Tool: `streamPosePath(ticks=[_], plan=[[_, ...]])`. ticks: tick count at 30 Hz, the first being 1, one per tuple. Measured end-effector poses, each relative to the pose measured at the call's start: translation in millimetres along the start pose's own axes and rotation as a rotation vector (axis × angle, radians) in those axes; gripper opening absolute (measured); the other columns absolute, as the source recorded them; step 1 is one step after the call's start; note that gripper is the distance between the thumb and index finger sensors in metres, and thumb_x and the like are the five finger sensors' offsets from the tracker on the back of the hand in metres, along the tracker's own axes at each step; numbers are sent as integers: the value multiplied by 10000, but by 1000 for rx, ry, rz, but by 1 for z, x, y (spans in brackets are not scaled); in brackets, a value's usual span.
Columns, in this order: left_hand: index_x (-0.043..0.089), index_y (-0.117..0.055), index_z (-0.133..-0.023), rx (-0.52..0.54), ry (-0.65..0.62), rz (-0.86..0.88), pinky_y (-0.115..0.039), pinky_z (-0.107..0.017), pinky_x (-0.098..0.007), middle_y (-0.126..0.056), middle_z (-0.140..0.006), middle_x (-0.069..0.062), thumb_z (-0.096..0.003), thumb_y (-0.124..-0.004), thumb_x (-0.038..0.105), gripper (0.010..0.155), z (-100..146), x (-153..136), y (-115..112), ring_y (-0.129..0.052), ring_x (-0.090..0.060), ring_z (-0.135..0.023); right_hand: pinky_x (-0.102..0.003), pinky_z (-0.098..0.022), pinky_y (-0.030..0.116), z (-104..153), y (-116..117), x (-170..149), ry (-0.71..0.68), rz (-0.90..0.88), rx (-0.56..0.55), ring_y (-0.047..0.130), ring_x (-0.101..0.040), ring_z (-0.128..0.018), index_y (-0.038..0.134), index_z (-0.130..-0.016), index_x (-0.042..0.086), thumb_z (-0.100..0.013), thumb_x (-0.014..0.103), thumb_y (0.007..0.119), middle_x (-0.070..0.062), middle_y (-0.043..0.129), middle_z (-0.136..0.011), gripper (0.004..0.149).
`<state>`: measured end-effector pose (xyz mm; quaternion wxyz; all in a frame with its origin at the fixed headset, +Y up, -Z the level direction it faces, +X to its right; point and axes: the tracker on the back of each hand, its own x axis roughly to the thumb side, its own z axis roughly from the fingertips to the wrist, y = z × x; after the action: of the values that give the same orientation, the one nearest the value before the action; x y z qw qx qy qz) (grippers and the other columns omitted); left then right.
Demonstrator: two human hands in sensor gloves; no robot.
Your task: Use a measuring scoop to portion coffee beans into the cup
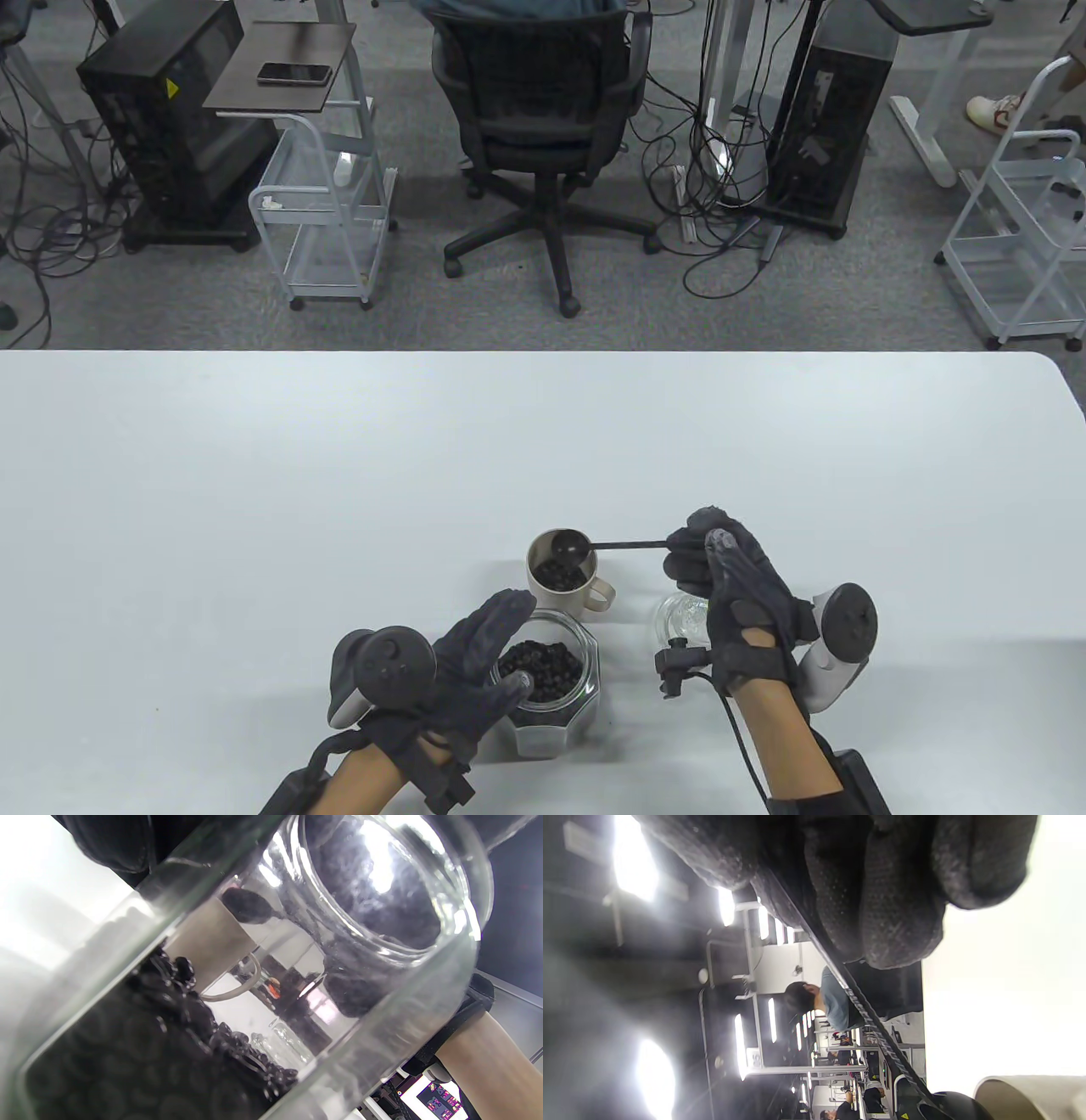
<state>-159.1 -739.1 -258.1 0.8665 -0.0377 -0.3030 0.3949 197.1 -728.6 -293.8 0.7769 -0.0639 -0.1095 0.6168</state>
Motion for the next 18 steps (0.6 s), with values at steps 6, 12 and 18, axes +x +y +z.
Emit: streamPosePath(ticks=[6,12,18], plan=[[271,-372,-1127,0,0,0,-588,-660,-680,-471,-1178,-159,-428,-578,756,875,0,0,0,-687,-522,-997,-582,-474,746,1,-9,-11,153,-191,-33,951,-475,-619,744,-927,124,-550,360,718,-232,851,-805,445],[269,-373,-1127,0,0,0,-589,-660,-680,-471,-1178,-160,-427,-579,755,876,0,0,0,-690,-522,-995,-553,-453,781,1,-7,-11,193,-301,15,983,-440,-576,765,-902,124,-559,384,712,-214,880,-767,434],[267,-369,-1127,0,1,1,-588,-660,-680,-470,-1178,-160,-428,-580,755,878,0,0,0,-689,-521,-997,-518,-387,814,3,1,-6,158,-299,71,1024,-399,-455,813,-840,97,-553,392,719,-204,935,-662,422]])
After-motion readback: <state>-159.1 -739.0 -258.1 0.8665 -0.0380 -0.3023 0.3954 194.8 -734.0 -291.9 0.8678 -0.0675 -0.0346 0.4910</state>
